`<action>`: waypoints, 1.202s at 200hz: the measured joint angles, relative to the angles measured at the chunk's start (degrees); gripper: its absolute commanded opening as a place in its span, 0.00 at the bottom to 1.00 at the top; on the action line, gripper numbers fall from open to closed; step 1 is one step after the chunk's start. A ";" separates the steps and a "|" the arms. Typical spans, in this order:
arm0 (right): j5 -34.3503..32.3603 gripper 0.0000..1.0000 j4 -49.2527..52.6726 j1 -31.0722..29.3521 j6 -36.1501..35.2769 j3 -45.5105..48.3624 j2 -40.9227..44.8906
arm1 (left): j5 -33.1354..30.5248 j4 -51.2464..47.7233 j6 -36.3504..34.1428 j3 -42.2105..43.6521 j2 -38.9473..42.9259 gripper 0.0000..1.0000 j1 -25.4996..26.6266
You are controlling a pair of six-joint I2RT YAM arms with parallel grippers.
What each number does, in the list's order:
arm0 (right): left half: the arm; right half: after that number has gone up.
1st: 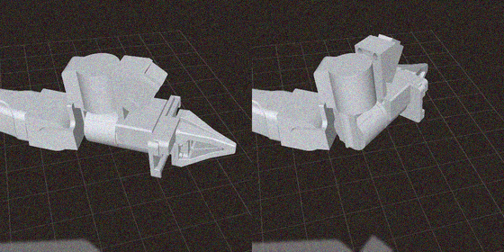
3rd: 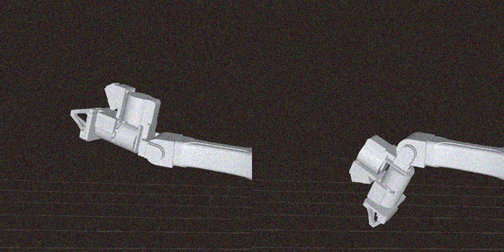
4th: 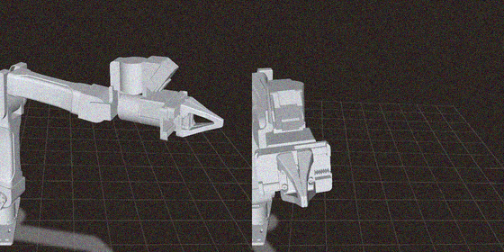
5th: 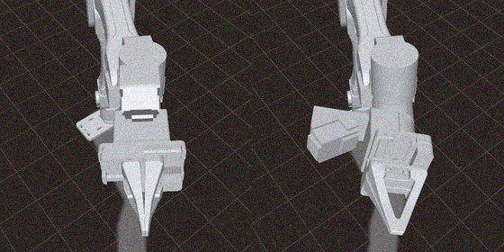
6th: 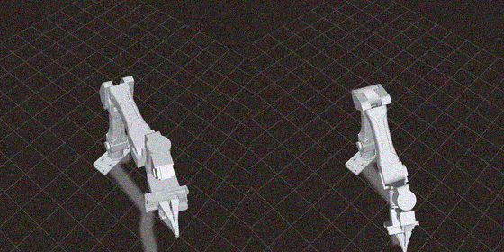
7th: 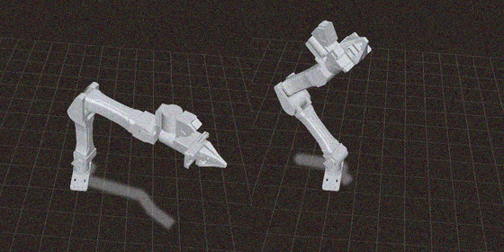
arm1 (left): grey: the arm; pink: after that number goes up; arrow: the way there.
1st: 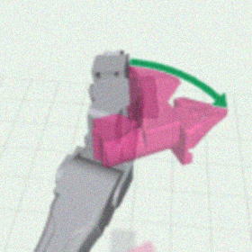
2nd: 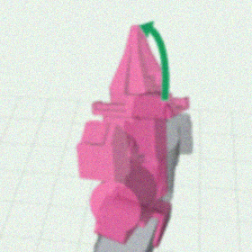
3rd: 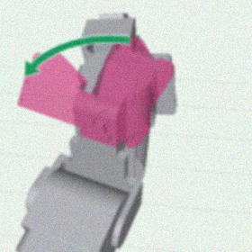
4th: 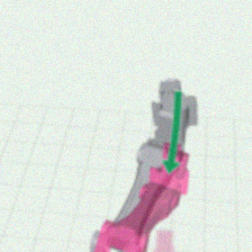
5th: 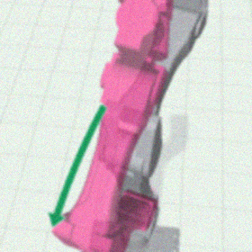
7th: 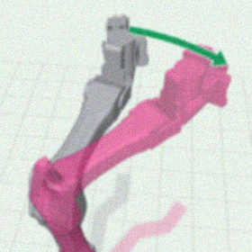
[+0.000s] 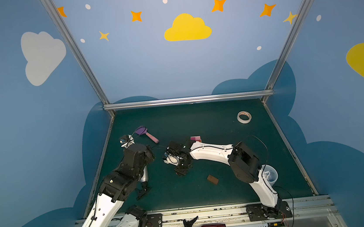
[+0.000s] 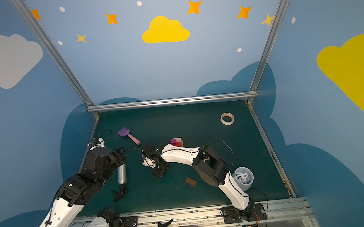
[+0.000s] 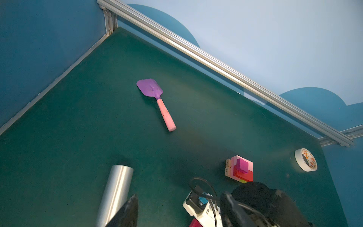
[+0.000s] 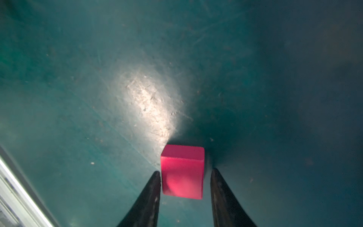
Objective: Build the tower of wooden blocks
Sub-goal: 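Close the right gripper on the pink cube near the silver cylinder, then carry the pink cube with the right gripper to the block group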
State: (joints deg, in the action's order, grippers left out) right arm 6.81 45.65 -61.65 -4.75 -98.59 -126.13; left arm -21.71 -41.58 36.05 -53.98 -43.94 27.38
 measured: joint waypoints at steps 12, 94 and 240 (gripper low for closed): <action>-0.17 0.38 0.00 -0.02 0.04 0.00 -0.11 | 0.02 0.00 0.00 0.00 0.00 0.65 0.00; -1.55 0.23 -0.63 -0.24 1.20 -0.09 -0.17 | 0.04 0.04 -0.02 0.33 0.24 0.65 0.00; -7.02 0.06 9.99 9.79 11.56 -3.41 13.64 | 4.66 6.36 -1.33 0.31 -5.73 0.65 0.00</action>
State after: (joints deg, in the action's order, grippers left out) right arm -0.21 55.64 -51.86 6.81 -102.00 -112.49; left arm -17.06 -35.22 34.72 -53.67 -49.67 27.38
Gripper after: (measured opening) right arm 0.285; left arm 0.650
